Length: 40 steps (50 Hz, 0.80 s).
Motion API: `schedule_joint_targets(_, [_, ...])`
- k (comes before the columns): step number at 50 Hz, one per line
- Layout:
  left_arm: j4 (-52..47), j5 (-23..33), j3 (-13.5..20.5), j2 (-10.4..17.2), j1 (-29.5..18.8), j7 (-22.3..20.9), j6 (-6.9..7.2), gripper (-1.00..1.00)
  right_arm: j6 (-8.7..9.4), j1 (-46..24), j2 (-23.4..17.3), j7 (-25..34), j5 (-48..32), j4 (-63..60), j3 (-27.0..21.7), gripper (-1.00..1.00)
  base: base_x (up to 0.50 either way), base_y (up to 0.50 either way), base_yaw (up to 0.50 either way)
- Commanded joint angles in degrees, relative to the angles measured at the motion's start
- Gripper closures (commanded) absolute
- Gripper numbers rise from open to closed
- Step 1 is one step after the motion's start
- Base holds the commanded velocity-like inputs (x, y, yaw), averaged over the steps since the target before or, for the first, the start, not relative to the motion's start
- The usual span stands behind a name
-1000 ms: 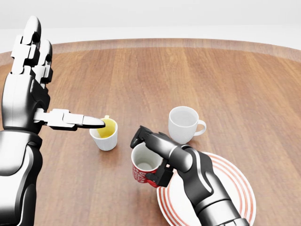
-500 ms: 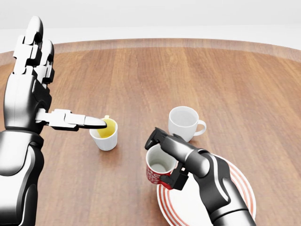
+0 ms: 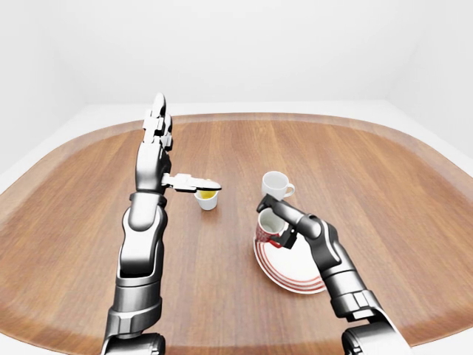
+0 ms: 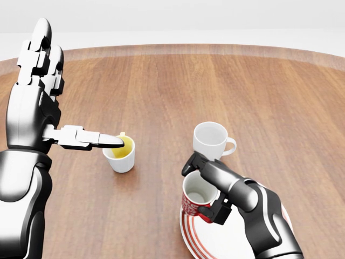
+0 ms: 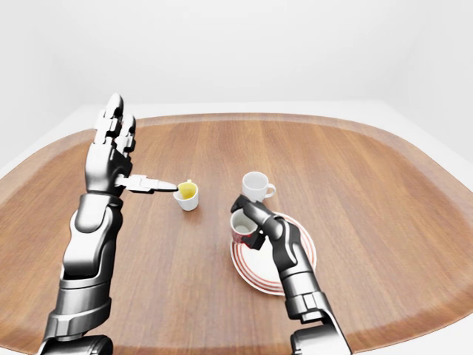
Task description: Pick up the red mug and put it on the plate
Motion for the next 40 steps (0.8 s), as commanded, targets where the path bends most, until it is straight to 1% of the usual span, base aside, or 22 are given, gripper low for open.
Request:
schedule_joint_targets(1, [-0.01,0.13,-0.18,-0.16,0.01,0.02,0.0,-1.0,-0.01,2.14,-1.15,0.14,-1.74,-1.49,-1.17,1.0,0.0,0.0,0.0])
schedule_joint_targets(18, [0.19,0.5,-0.4,-0.34,-0.22,0.04,0.0,-1.0,-0.01,4.03,-2.62,-1.1,0.2,-0.82,-2.55,1.0,0.0,0.0,0.0])
schedule_joint_targets(40, [-0.2,0.79,-0.59,-0.57,0.05,-0.03,0.0,-1.0,-0.01,6.55,-3.98,-0.54,0.27,-3.03,-3.53,1.0,0.0,0.0,0.0])
